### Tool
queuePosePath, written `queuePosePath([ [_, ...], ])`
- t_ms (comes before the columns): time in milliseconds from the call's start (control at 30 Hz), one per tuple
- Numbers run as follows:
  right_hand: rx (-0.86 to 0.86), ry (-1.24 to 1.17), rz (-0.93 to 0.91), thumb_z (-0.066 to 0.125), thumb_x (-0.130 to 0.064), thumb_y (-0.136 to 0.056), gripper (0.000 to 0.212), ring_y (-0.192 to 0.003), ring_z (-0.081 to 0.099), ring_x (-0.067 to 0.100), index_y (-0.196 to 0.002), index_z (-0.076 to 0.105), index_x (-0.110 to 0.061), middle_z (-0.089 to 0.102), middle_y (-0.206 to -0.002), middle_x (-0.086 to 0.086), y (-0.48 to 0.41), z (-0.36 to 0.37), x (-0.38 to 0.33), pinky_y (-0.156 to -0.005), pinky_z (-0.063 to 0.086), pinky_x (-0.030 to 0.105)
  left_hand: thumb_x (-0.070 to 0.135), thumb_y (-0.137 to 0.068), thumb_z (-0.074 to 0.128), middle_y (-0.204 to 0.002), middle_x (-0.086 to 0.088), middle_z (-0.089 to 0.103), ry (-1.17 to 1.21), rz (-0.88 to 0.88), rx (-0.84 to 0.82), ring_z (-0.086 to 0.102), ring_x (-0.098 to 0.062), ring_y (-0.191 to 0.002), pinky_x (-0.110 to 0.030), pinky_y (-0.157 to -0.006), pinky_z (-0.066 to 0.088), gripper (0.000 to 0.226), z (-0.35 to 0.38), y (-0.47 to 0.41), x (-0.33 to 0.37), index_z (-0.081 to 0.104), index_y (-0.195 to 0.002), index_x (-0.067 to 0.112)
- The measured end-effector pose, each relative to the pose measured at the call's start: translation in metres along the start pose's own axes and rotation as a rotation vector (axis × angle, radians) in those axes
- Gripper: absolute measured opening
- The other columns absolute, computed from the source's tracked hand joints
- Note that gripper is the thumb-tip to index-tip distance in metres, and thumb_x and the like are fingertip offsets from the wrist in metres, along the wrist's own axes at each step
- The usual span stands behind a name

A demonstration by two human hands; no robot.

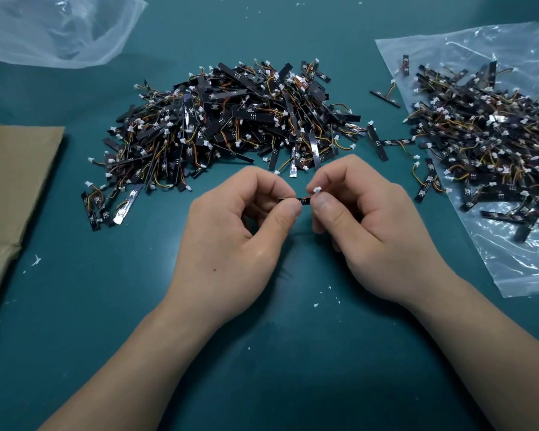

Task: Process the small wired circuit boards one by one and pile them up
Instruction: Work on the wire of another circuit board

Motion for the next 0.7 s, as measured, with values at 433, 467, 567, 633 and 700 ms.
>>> queuePosePath([
  [433, 0.000, -0.160, 0.041, 0.057, -0.032, -0.097, 0.007, -0.056, 0.054, 0.014, -0.095, 0.061, -0.027, 0.064, -0.072, 0.002, -0.0011, -0.0017, 0.0027, -0.057, 0.043, 0.023, 0.021, -0.092, 0.069, -0.074, 0.008, 0.067, 0.001, 0.018, -0.010, 0.066, -0.017, -0.067, -0.016, -0.062, 0.047, 0.011, -0.0007, 0.0004, 0.0017, 0.063, -0.087, 0.029],
  [467, -0.005, -0.161, 0.048, 0.057, -0.032, -0.097, 0.007, -0.057, 0.054, 0.013, -0.094, 0.061, -0.027, 0.065, -0.073, 0.001, -0.0011, -0.0015, 0.0034, -0.057, 0.043, 0.023, 0.021, -0.092, 0.068, -0.074, 0.008, 0.067, 0.001, 0.019, -0.010, 0.066, -0.018, -0.067, -0.018, -0.062, 0.047, 0.011, -0.0005, 0.0005, 0.0014, 0.063, -0.087, 0.029],
  [567, -0.027, -0.115, 0.042, 0.062, -0.032, -0.095, 0.005, -0.056, 0.053, 0.014, -0.092, 0.062, -0.027, 0.064, -0.071, -0.002, -0.0004, 0.0014, 0.0025, -0.056, 0.044, 0.026, 0.022, -0.092, 0.068, -0.074, 0.007, 0.068, 0.009, 0.016, 0.002, 0.066, -0.018, -0.067, -0.019, -0.062, 0.047, 0.010, -0.0014, 0.0000, 0.0008, 0.063, -0.087, 0.029],
  [633, -0.036, -0.097, 0.036, 0.068, -0.028, -0.093, 0.005, -0.055, 0.050, 0.009, -0.091, 0.064, -0.026, 0.061, -0.068, -0.010, 0.0006, 0.0029, 0.0013, -0.057, 0.041, 0.018, 0.021, -0.092, 0.068, -0.074, 0.008, 0.067, 0.007, 0.016, 0.012, 0.064, -0.016, -0.066, -0.015, -0.062, 0.045, 0.010, -0.0020, -0.0008, 0.0005, 0.063, -0.087, 0.029],
  [700, -0.036, -0.073, 0.032, 0.070, -0.025, -0.093, 0.006, -0.055, 0.049, 0.006, -0.090, 0.064, -0.024, 0.060, -0.067, -0.014, 0.0008, 0.0022, 0.0003, -0.058, 0.038, 0.013, 0.021, -0.092, 0.068, -0.075, 0.008, 0.068, 0.012, 0.012, 0.007, 0.065, -0.016, -0.067, -0.016, -0.063, 0.045, 0.010, -0.0012, -0.0010, -0.0002, 0.064, -0.087, 0.029],
])
Point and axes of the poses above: each hand's wrist, its own y-axis away from the middle knuckle, its own z-axis out of the palm, x = y × z, the point moved 8 cm from there along -y, towards the middle knuckle
